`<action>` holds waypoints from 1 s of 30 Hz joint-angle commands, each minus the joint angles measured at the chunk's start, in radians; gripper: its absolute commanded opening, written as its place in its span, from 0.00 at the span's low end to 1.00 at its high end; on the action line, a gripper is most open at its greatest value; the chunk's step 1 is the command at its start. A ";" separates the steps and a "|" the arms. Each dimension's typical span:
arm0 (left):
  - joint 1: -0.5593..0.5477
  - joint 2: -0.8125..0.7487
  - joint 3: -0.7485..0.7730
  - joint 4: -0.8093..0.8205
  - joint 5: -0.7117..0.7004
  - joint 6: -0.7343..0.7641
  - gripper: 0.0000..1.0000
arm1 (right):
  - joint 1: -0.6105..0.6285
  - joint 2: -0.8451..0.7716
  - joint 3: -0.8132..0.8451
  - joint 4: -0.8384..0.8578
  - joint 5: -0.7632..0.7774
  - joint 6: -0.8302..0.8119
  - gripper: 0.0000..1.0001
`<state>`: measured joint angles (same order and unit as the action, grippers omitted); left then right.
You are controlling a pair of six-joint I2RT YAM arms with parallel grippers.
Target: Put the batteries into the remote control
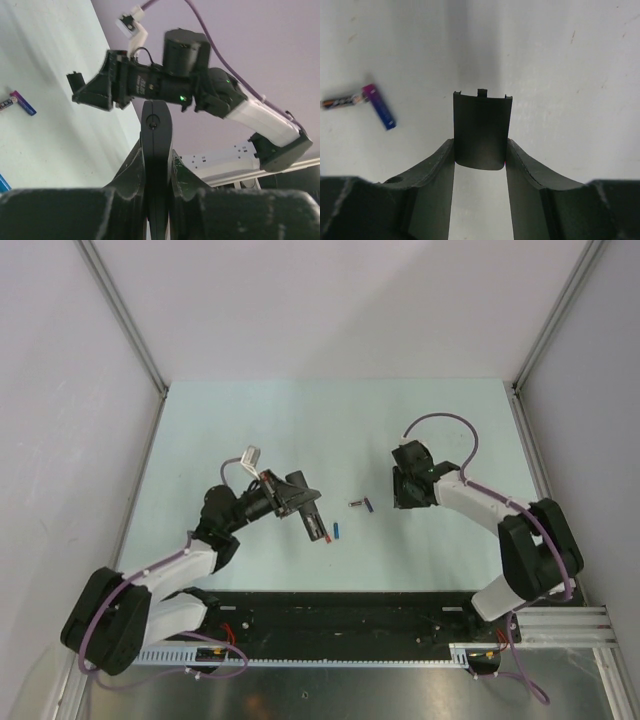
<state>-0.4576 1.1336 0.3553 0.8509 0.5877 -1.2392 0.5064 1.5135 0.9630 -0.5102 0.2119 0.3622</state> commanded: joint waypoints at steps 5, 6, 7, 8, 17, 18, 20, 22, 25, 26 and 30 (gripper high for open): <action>0.005 -0.107 -0.105 0.071 -0.003 -0.032 0.00 | -0.078 0.103 0.022 0.110 -0.014 -0.031 0.38; 0.005 -0.104 -0.116 0.104 0.003 -0.040 0.00 | -0.081 0.117 0.028 0.108 -0.005 -0.032 0.38; 0.007 -0.101 -0.119 0.118 0.015 -0.048 0.00 | -0.089 0.126 0.029 0.110 0.000 -0.037 0.38; 0.005 -0.100 -0.122 0.132 0.023 -0.051 0.00 | -0.094 0.135 0.031 0.113 0.004 -0.040 0.38; 0.005 -0.057 -0.127 0.232 0.072 -0.097 0.00 | -0.114 0.205 0.056 0.107 -0.016 -0.042 0.44; 0.005 -0.052 -0.124 0.234 0.078 -0.095 0.00 | -0.112 0.206 0.056 0.108 -0.019 -0.042 0.47; 0.007 -0.043 -0.115 0.235 0.092 -0.092 0.01 | -0.112 0.206 0.057 0.102 -0.019 -0.039 0.59; 0.005 -0.040 -0.113 0.237 0.100 -0.092 0.03 | -0.114 0.200 0.057 0.096 -0.017 -0.035 0.69; 0.005 -0.037 -0.111 0.237 0.101 -0.089 0.03 | -0.106 0.179 0.059 0.081 -0.011 -0.023 0.77; 0.005 -0.040 -0.111 0.238 0.101 -0.089 0.02 | -0.103 0.153 0.059 0.073 -0.003 -0.020 0.79; 0.005 -0.044 -0.127 0.238 0.089 -0.089 0.00 | -0.033 0.049 0.059 0.029 0.056 0.003 0.81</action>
<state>-0.4576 1.0950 0.2283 1.0317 0.6628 -1.3136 0.4084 1.6886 0.9939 -0.4335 0.2039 0.3405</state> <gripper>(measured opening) 0.178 0.806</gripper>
